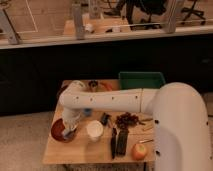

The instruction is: Wipe red bowl with towel

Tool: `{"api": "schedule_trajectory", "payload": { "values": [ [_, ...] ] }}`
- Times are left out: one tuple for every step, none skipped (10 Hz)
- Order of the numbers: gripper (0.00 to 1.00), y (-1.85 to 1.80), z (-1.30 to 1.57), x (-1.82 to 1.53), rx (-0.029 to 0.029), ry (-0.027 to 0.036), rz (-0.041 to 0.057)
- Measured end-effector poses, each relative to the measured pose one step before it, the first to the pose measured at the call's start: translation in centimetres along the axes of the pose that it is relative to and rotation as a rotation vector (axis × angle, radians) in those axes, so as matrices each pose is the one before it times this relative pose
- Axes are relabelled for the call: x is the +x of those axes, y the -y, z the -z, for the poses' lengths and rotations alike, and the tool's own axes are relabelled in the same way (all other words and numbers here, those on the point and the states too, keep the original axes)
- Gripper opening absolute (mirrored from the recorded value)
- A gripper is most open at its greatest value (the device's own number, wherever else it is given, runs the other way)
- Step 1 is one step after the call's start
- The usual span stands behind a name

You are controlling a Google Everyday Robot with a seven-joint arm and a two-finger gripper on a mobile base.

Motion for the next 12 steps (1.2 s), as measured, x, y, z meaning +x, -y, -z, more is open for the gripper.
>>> {"api": "schedule_trajectory", "payload": {
  "values": [
    [0.00, -0.230, 0.251, 0.915, 0.00286, -0.01160, -0.01549],
    [0.00, 0.235, 0.283, 0.601, 0.00590, -0.01098, -0.01013],
    [0.00, 0.514, 0.207, 0.382, 0.00488, -0.00918, -0.00466],
    [0.00, 0.939, -0.057, -0.234, 0.00246, -0.00294, 0.00953],
    [0.00, 1.171, -0.035, -0.459, 0.00338, -0.00304, 0.01632],
    [0.00, 1.307, -0.071, -0.740, 0.00343, -0.00085, 0.02637],
    [0.00, 0.958, -0.201, -1.402, -0.00147, 0.00327, 0.03848],
    [0.00, 0.184, -0.339, -1.211, -0.00779, 0.00249, 0.02773],
    [0.00, 0.033, -0.491, -0.927, -0.01074, 0.00355, 0.02057],
    [0.00, -0.058, -0.849, -0.916, -0.01239, 0.00988, 0.02148],
    [0.00, -0.720, -0.547, -0.308, -0.01022, 0.00748, -0.00061],
    [0.00, -0.960, -0.364, 0.124, -0.00640, 0.00656, -0.01503]
  ]
}}
